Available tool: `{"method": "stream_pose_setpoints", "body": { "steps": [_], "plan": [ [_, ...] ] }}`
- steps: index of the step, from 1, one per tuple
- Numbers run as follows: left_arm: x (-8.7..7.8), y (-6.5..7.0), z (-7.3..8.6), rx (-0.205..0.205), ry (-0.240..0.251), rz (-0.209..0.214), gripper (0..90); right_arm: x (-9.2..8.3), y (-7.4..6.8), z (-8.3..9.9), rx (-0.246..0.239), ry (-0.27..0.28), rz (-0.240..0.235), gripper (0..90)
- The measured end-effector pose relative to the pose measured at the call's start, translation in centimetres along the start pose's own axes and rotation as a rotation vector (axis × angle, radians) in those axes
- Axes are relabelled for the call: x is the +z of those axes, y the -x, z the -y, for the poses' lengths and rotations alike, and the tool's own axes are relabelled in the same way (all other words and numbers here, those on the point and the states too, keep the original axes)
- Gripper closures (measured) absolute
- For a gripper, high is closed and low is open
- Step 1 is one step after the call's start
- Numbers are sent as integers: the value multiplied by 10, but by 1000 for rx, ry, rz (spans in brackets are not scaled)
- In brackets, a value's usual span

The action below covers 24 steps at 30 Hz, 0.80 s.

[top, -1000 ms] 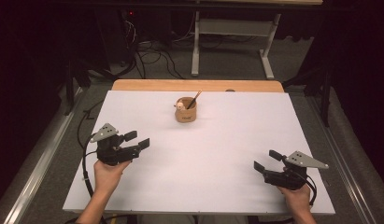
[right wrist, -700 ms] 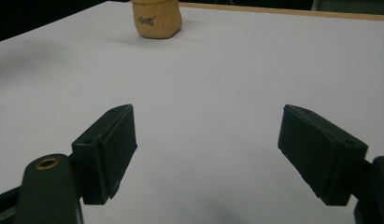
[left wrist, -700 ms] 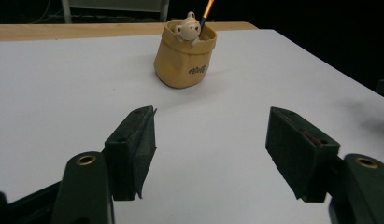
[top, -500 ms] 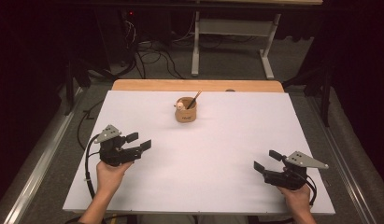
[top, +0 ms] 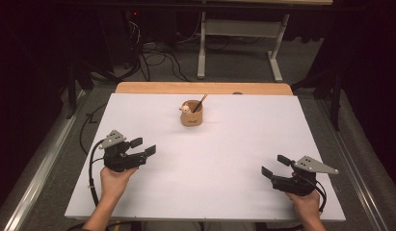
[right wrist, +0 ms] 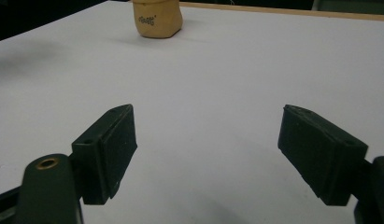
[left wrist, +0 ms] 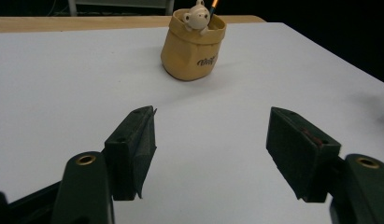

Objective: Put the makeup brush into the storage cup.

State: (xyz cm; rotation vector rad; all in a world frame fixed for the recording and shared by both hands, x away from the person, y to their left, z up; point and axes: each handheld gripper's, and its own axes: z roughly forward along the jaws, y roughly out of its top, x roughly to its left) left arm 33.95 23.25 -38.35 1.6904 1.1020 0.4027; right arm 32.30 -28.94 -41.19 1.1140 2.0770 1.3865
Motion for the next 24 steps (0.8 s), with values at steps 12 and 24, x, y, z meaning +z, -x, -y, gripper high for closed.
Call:
{"method": "stream_pose_setpoints", "body": {
  "steps": [12,24],
  "plan": [
    [5,-2,6,-6,-13,-6,334,0,0,0,-1,0,1,211],
    [9,-3,9,7,-37,-20,333,0,0,0,-3,0,1,211]
  ]
}}
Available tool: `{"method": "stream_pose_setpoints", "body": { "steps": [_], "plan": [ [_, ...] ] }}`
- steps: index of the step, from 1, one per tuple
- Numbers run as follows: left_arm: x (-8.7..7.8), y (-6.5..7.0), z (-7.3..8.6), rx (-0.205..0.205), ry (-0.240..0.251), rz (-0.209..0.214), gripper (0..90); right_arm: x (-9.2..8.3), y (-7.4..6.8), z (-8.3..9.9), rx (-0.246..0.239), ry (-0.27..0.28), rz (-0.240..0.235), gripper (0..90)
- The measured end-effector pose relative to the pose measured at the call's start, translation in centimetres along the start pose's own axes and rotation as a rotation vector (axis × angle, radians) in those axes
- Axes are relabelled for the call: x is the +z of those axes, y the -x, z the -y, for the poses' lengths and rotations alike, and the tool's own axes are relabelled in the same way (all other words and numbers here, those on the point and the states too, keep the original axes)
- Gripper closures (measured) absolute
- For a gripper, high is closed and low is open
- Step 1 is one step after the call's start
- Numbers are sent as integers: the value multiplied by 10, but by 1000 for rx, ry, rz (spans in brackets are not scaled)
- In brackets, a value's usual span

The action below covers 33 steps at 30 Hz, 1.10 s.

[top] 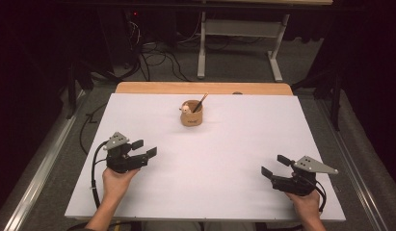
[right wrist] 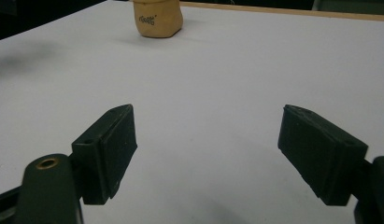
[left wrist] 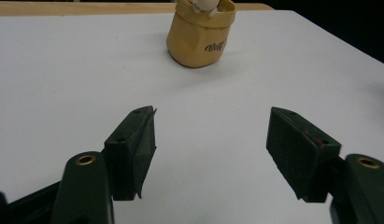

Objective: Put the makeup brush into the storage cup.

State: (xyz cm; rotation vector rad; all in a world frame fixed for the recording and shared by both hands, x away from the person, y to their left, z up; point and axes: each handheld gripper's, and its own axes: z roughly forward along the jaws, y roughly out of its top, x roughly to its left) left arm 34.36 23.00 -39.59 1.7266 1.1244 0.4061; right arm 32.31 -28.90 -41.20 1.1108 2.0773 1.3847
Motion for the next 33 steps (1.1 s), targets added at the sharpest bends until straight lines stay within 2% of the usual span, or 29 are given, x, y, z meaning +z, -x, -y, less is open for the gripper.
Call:
{"method": "stream_pose_setpoints", "body": {
  "steps": [8,16,23,27,33],
  "plan": [
    [5,1,2,13,-17,-12,329,0,0,0,-2,-2,0,211],
    [8,0,5,1,-25,-18,328,0,0,0,-3,-1,-2,211],
    [9,0,7,1,-22,-24,328,0,0,0,-2,-2,-1,212],
    [10,2,10,24,-22,-53,328,0,0,0,-2,0,-2,211],
    [8,3,12,12,-12,-48,328,0,-1,0,0,-2,-3,211]
  ]
}}
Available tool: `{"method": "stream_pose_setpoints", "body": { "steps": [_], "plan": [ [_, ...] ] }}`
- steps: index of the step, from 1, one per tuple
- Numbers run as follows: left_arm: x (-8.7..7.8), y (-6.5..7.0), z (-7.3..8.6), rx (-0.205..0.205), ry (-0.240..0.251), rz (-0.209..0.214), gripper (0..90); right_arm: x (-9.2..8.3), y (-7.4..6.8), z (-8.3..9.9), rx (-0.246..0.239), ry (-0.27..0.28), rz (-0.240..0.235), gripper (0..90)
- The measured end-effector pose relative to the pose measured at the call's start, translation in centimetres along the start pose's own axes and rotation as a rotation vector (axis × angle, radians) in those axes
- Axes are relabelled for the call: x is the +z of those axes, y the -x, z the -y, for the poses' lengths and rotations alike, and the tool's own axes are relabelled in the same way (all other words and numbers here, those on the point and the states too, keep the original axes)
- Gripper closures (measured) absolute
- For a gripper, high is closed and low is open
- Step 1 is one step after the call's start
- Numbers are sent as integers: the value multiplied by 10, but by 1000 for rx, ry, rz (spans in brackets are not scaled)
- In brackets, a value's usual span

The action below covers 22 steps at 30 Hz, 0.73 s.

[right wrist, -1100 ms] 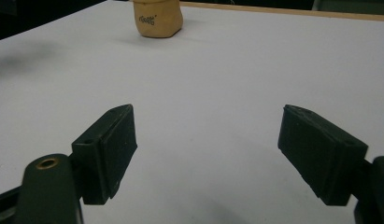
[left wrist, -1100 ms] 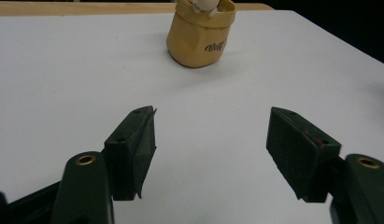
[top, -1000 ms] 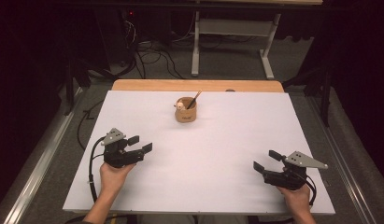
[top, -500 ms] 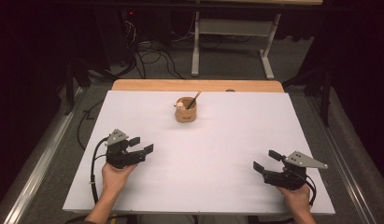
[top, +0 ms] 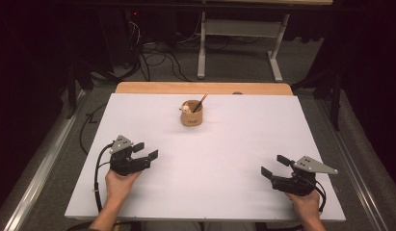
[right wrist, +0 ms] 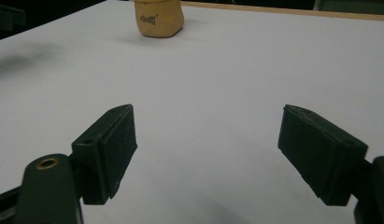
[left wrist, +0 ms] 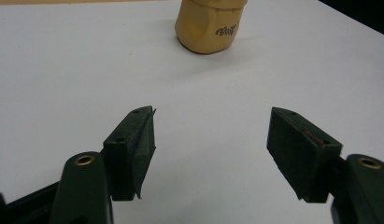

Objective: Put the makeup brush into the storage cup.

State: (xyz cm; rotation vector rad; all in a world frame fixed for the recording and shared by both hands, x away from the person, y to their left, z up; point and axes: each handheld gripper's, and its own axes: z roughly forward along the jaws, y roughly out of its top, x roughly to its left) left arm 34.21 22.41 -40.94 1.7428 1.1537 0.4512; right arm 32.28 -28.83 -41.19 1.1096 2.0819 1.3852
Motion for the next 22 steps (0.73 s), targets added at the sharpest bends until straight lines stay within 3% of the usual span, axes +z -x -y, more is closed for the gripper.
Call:
{"method": "stream_pose_setpoints", "body": {
  "steps": [22],
  "plan": [
    [-1,0,3,-4,-8,3,329,0,0,0,1,-4,6,211]
  ]
}}
